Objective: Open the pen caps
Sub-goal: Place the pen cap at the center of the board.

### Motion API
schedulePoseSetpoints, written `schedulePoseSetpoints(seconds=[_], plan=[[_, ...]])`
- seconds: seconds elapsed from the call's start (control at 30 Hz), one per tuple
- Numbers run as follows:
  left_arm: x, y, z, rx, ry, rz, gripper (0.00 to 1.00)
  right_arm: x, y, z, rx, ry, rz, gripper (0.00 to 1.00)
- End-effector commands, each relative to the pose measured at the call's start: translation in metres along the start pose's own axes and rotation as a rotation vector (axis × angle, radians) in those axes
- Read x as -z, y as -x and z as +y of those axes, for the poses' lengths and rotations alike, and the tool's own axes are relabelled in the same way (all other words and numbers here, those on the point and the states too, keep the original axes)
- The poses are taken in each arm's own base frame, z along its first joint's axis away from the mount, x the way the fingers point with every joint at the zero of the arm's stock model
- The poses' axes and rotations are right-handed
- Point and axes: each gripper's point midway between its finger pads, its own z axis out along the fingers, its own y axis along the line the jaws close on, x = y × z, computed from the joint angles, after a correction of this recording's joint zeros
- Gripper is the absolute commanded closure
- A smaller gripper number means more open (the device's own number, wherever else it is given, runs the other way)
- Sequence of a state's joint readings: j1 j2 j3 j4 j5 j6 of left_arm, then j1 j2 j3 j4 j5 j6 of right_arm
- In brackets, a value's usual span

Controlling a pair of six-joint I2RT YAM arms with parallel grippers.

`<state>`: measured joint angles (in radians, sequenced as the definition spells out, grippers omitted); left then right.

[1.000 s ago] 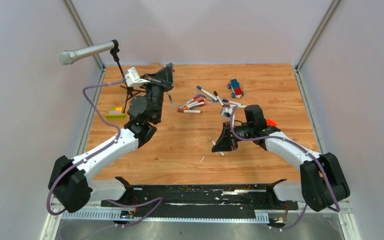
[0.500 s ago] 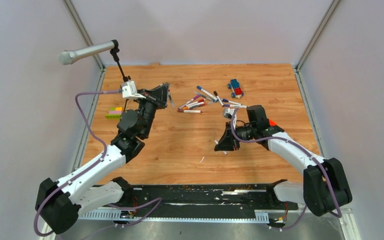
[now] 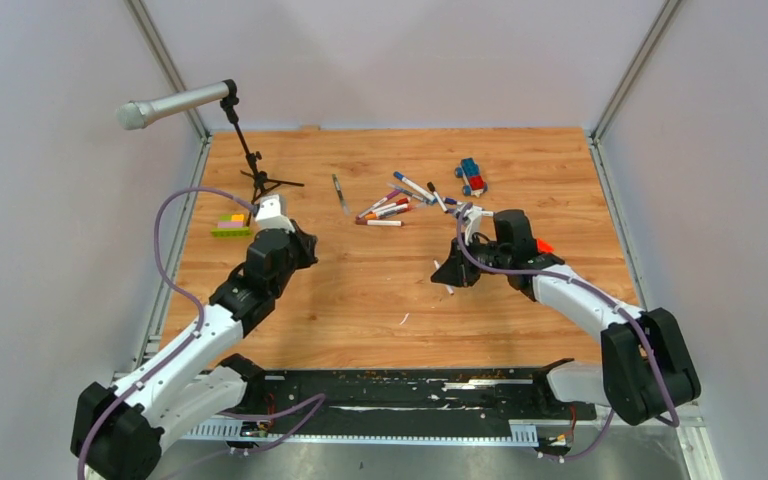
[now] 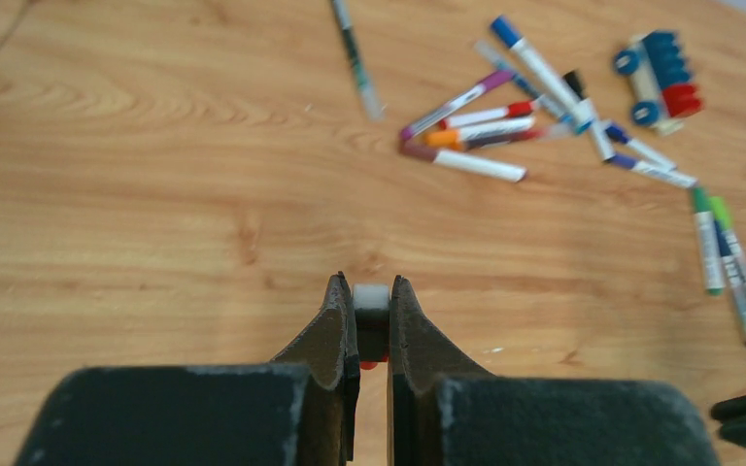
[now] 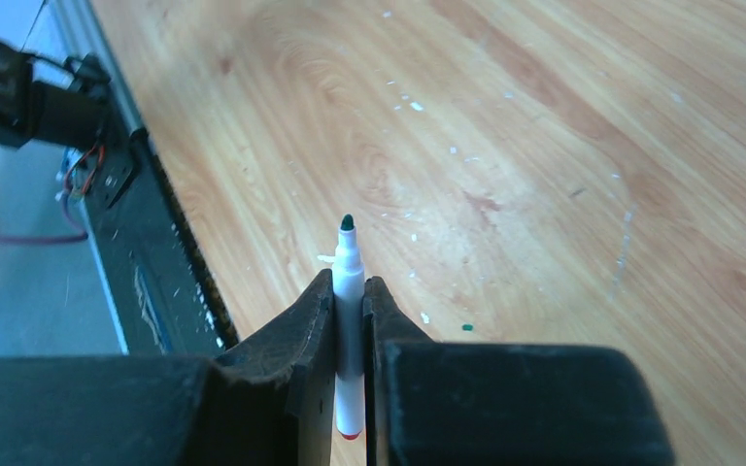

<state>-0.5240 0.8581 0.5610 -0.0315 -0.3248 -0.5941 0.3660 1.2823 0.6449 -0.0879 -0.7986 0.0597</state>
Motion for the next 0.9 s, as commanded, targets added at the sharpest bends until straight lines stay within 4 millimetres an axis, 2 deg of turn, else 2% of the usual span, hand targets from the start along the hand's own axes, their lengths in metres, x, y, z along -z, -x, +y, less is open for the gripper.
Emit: schedulePoseSetpoints(seconds=[0.0,0.23,0.33,0.43,0.6,0.73,0.87], plan=[[-0.006,-0.034,0.032,-0.037,0.115,0.14,0.92,-0.004,0.015,-0.024,-0.107,-0.14,-0.068,0.92],[-0.02,-0.066,0.072,-0.072,0.322,0.285,0.93,-0.021,0.019,-0.051,-0.232,-0.251,-0.039,0.91],[-0.025,-0.079,0.071,-0.093,0.313,0.352,0.95,-0.035,0.02,-0.054,-0.275,-0.235,0.018,0.91],[-0.029,-0.096,0.061,-0.086,0.249,0.424,0.96,-0.052,0.012,-0.053,-0.276,-0.231,0.103,0.9],[-0.032,-0.123,0.036,-0.04,0.115,0.545,0.98,-0.067,0.0,-0.044,-0.212,-0.239,0.16,0.9],[-0.04,-0.127,0.024,0.026,0.075,0.548,0.99,-0.077,-0.01,-0.033,-0.12,-0.222,0.217,0.9],[-0.053,-0.129,0.0,0.168,0.042,0.515,1.0,-0.09,-0.026,-0.014,-0.037,-0.187,0.279,0.9]])
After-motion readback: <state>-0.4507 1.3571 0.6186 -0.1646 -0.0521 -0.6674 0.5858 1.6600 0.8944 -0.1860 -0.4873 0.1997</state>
